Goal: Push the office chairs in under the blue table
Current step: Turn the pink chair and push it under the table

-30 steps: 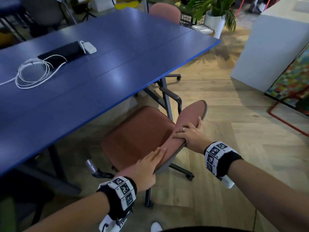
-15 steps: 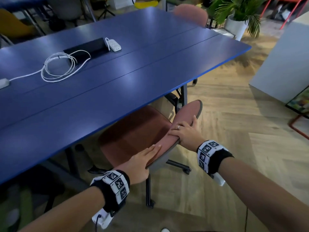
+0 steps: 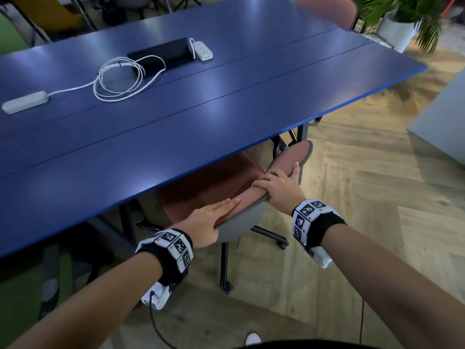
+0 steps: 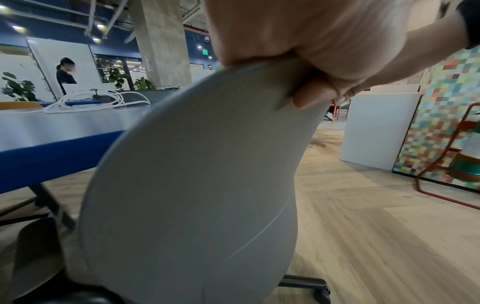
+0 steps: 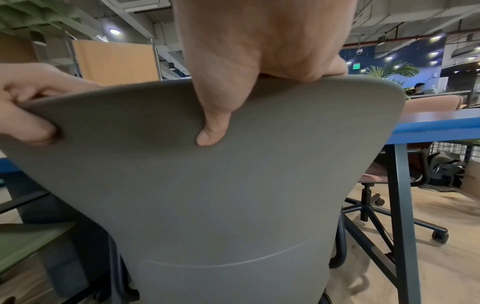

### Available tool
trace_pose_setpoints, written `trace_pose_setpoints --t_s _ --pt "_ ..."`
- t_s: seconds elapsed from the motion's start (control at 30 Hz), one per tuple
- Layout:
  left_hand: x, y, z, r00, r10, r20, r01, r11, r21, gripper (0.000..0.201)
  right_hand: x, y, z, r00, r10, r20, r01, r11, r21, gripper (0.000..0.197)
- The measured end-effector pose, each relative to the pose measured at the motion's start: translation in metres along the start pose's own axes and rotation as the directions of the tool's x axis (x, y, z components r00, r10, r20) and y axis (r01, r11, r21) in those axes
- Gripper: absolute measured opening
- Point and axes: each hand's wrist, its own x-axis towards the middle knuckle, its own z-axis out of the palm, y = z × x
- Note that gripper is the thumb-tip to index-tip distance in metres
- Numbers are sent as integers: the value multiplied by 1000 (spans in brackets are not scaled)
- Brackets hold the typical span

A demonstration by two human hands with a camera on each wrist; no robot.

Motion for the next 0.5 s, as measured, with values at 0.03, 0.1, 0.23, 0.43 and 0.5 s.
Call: trace_pose_setpoints --t_s 0.03,0.1,0.23,0.43,0.5 --pt "0 -2 -1 1000 0 -2 0 1000 6 84 1 -1 -1 1000 0 -2 0 1000 0 43" --pt "1 -6 -1 1000 4 -7 -3 1000 15 84 3 -4 0 1000 3 -10 -3 1000 -7 43" --pt "3 -11 -1 1000 27 -13 -27 1000 9 86 4 -4 0 1000 9 -2 -9 1000 -6 43" --pt "7 -19 -2 998 58 -25 -58 998 9 88 8 -4 3 1000 12 -21 -13 1000 -21 45" --pt "9 -22 -2 998 60 -23 -59 998 21 87 12 -3 3 1000 6 -27 -7 1000 -22 43"
